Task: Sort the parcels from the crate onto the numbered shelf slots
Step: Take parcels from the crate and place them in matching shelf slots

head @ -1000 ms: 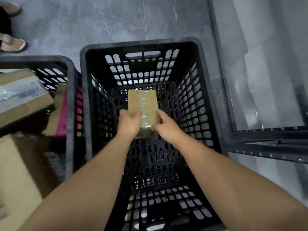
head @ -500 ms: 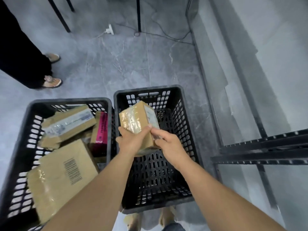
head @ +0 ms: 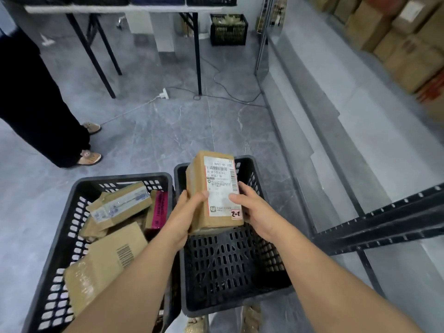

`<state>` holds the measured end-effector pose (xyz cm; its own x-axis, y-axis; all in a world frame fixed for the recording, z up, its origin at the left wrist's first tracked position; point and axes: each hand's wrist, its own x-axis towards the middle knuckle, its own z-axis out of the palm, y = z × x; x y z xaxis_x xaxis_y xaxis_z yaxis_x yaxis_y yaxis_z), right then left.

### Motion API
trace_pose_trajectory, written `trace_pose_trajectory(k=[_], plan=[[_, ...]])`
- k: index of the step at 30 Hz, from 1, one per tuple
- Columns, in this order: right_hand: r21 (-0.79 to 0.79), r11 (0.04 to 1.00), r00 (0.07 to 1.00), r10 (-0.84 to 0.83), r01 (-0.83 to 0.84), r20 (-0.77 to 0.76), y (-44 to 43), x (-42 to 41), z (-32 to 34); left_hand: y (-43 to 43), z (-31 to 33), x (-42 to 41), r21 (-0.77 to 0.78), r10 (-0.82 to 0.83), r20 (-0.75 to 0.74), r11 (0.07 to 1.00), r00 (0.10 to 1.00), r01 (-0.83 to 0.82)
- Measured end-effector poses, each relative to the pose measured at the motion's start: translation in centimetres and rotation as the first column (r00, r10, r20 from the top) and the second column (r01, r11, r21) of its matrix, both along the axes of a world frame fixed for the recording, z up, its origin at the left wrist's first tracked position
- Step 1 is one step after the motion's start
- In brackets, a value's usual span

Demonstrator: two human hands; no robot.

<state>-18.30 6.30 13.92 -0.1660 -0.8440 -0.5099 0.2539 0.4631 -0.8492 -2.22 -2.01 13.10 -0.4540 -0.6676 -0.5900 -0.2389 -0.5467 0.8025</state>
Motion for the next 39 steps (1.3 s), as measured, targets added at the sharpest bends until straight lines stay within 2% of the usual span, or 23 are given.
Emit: trace_pose_trajectory(k=[5, 9, 12, 16, 20, 26, 29, 32, 35, 37, 39], plan=[[-0.046, 0.999, 0.99, 0.028, -0.022, 0.141, 0.6, 0.6, 1.4, -0.5, 2.3, 0.0, 0.006, -0.062, -0.135, 0.998, 0.989, 0.063], [-0.123, 0.992, 0.993, 0.004, 0.011, 0.12, 0.8, 0.6, 2.5, -1.0, 3.4, -0.2, -0.014, -0.101, -0.177, 0.995, 0.979, 0.1], [-0.15, 0.985, 0.993, -0.076, 0.09, 0.094, 0.9, 0.7, 3.0, -0.9, 4.0, -0.1, -0.002, -0.171, -0.192, 0.985, 0.966, 0.174], [-0.164, 0.956, 0.968, -0.232, 0.245, 0.092, 1.3, 0.9, 3.7, 0.1, 4.7, -0.2, -0.109, -0.28, -0.128, 0.958, 0.952, 0.267], [-0.142, 0.958, 0.968, -0.238, 0.247, 0.078, 1.9, 0.8, 4.5, -0.4, 6.0, -0.3, -0.186, -0.26, -0.103, 0.953, 0.96, 0.238], [-0.116, 0.879, 0.882, -0.443, 0.463, 0.16, 3.7, -2.3, 5.8, -1.9, 7.0, 1.1, -0.224, -0.46, -0.084, 0.873, 0.884, 0.433], [-0.107, 0.861, 0.861, -0.473, 0.497, 0.185, 4.9, -2.2, 6.3, -1.9, 7.4, 0.7, -0.253, -0.425, -0.112, 0.886, 0.898, 0.388], [-0.101, 0.795, 0.789, -0.562, 0.598, 0.247, 5.9, -1.4, 6.8, -1.0, 8.1, -0.4, -0.22, -0.277, -0.219, 0.948, 0.936, 0.229], [-0.077, 0.634, 0.608, -0.69, 0.769, 0.393, 6.7, -0.3, 7.1, 0.9, 8.2, -1.3, -0.067, -0.137, -0.32, 0.99, 0.937, 0.122], [-0.068, 0.519, 0.49, -0.743, 0.852, 0.457, 7.3, 0.5, 7.4, 3.0, 8.0, -2.3, -0.04, -0.21, -0.308, 0.977, 0.928, 0.208], [-0.076, 0.466, 0.444, -0.763, 0.882, 0.47, 8.0, 1.3, 7.6, 5.2, 7.7, -3.7, -0.049, -0.29, -0.284, 0.956, 0.914, 0.288]])
